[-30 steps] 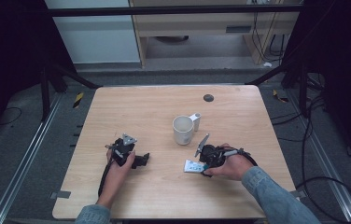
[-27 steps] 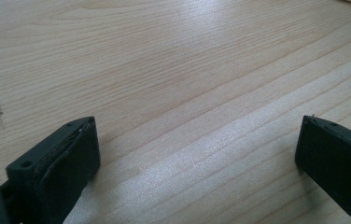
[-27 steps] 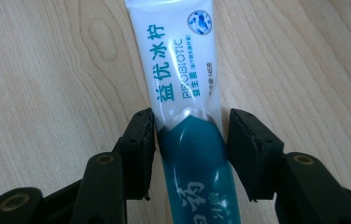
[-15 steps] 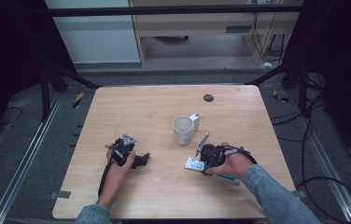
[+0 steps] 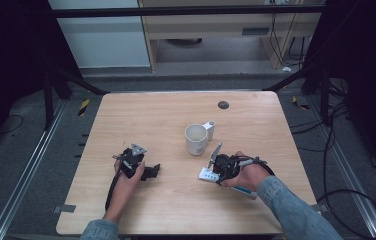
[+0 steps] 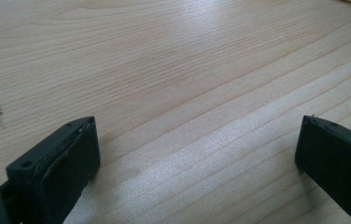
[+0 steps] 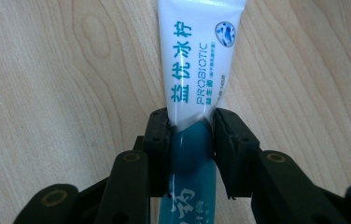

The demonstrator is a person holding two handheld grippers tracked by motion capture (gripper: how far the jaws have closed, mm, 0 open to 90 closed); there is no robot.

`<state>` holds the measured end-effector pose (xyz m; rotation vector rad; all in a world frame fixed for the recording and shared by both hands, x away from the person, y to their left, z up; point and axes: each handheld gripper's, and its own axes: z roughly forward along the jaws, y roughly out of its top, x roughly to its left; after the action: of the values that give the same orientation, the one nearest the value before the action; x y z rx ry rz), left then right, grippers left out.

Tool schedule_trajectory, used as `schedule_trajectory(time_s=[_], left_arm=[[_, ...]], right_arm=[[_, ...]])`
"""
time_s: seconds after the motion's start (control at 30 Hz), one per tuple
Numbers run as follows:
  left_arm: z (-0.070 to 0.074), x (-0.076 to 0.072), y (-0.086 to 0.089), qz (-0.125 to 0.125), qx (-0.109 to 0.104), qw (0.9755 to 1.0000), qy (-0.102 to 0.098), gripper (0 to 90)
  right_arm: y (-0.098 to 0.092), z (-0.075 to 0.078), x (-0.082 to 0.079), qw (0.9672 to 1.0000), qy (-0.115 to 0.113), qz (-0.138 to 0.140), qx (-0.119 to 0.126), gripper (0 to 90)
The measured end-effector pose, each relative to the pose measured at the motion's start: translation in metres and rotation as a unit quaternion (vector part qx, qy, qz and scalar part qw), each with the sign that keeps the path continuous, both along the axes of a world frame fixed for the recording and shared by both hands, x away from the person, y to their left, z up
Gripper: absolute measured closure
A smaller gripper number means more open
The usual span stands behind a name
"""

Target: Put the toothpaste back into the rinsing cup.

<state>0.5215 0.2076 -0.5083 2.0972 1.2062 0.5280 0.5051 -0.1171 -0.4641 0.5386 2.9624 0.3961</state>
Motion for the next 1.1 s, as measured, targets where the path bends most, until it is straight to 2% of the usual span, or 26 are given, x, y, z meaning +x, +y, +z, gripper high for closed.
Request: schedule_trajectory(time_s=[0.1, 0.37, 0.47, 0.6, 0.7, 1.1], left_arm=[[0.000, 0.000, 0.000, 0.000, 0.000, 1.0000, 0.000, 0.0], [0.000, 0.000, 0.000, 0.000, 0.000, 1.0000, 0.000, 0.0], [0.000, 0.000, 0.000, 0.000, 0.000, 1.0000, 0.000, 0.0], [0.000, 0.000, 0.000, -0.001, 0.000, 1.0000, 0.000, 0.0], [0.000, 0.000, 0.000, -0.001, 0.000, 1.0000, 0.000, 0.0], [0.000, 0.000, 0.000, -0.001, 0.000, 1.0000, 0.000, 0.0]], right_arm=[[0.000, 0.001, 0.000, 1.0000, 0.002, -0.006, 0.000, 70.7], [-0.008, 0.006, 0.003, 0.9991, 0.013, -0.030, 0.028, 78.0], [-0.013, 0.007, 0.004, 0.9980, 0.018, -0.045, 0.040, 78.7], [-0.018, 0.008, 0.005, 0.9975, 0.021, -0.047, 0.048, 78.9], [-0.023, 0.014, 0.006, 0.9960, 0.025, -0.060, 0.062, 79.0], [-0.040, 0.027, 0.008, 0.9928, 0.018, -0.085, 0.082, 79.2]])
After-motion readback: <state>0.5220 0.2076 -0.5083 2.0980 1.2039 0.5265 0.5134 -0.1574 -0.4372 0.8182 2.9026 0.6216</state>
